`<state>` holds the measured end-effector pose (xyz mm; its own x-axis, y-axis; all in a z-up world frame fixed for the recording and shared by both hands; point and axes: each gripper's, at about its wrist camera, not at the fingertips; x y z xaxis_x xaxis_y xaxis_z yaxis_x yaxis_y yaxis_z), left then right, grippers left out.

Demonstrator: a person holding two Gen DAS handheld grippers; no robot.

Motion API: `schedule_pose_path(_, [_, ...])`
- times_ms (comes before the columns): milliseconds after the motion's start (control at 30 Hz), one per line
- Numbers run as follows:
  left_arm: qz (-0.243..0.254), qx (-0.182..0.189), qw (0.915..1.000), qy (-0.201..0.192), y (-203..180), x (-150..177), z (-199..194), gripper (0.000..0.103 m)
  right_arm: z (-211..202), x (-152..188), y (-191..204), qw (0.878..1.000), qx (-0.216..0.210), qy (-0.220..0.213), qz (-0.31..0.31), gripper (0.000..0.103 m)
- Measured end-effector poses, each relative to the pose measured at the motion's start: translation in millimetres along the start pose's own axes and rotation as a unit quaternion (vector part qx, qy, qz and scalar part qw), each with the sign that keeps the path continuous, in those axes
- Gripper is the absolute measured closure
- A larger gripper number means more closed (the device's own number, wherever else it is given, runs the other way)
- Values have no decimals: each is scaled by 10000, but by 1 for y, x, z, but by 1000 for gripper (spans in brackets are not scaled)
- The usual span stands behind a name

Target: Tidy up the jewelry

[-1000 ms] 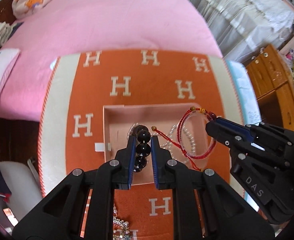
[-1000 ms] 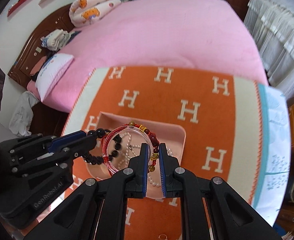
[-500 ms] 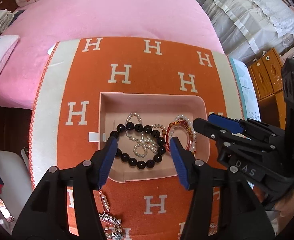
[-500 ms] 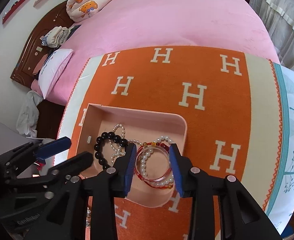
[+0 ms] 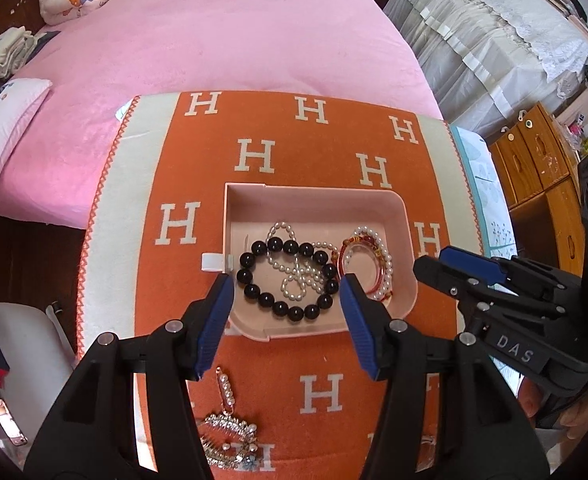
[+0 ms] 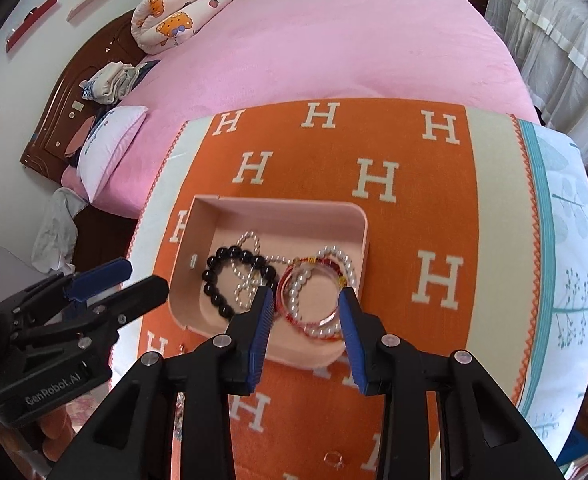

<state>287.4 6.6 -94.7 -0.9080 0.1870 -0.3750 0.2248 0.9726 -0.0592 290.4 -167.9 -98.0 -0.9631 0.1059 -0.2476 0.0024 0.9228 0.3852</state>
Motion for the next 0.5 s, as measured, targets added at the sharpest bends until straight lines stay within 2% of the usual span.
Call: schedule_pose_path(500, [93,-174,9993,-322,11,47,-51,51,-28,60,12,9999,99,-90,60,69])
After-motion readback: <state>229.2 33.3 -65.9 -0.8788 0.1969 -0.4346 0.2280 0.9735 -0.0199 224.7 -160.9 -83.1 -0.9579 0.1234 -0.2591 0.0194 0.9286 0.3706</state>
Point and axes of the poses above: each gripper's, at about its wrist camera, not at the fingertips, and z roughly the way its jaws point, y to its left, x to its underside, and after that the axes turned 12 degrees about z, right-handed
